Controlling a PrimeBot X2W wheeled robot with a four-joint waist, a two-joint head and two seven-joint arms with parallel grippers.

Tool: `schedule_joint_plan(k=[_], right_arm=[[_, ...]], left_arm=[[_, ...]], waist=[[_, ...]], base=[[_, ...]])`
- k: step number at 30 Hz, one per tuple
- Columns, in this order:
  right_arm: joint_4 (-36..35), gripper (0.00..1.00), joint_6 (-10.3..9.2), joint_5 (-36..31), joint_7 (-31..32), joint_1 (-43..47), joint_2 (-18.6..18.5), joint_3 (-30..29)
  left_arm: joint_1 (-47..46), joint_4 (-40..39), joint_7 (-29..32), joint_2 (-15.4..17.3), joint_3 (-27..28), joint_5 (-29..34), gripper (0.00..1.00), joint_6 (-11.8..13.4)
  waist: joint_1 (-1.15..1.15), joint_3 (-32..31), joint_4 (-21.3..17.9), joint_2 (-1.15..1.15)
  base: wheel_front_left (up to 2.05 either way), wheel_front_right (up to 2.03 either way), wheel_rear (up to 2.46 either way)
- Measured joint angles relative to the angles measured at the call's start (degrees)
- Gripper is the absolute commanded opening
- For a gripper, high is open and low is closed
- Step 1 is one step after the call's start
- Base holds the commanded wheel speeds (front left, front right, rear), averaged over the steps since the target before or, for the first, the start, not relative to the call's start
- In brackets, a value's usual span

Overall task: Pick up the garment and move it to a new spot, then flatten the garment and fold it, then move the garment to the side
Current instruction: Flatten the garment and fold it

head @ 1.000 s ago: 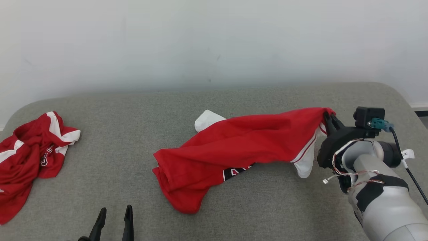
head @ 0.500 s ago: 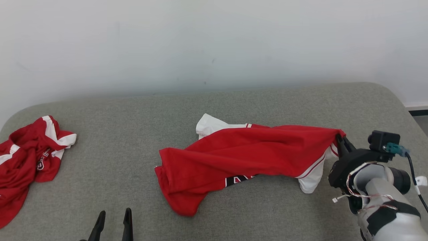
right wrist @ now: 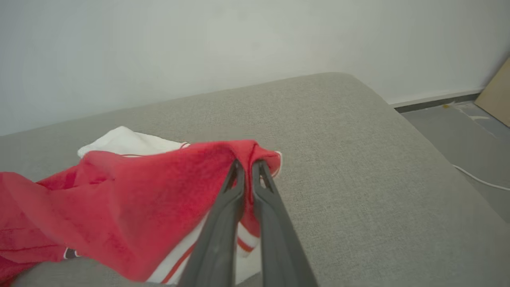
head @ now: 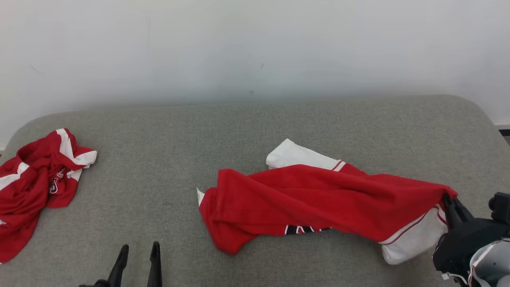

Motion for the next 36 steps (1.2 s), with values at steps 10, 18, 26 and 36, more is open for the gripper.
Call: schedule_joint_plan(k=[10,18,26,36], right_arm=[[9.1,0.0,0.0,-3.0,4.2,-5.0,0.3,1.0],[26.7,1.0,0.0,-10.2,-2.1,-17.4,0.3,-0.2],[36.6,1.0,0.0,-13.9,-11.2,-24.7,0.2,-2.7],[30.1,1.0,0.0,-15.4,-24.4,-18.9,-0.2,-2.8]], left_arm=[[-3.2,0.9,0.0,-0.3,-1.5,0.5,1.0,-0.8],[-5.0,1.5,0.0,-0.4,-1.9,0.9,1.0,-1.2],[-5.7,2.2,0.0,-0.5,-1.6,0.9,1.0,-1.4],[-3.3,2.2,0.0,-0.6,1.2,0.9,1.0,-0.9]], waist=[[0.01,2.7,2.1,0.0],[0.01,4.7,4.4,0.0],[0.02,5.4,6.2,0.01],[0.01,2.3,4.1,0.0]], base=[[0.0,0.0,0.0],[0.0,0.0,0.0],[0.0,0.0,0.0],[0.0,0.0,0.0]])
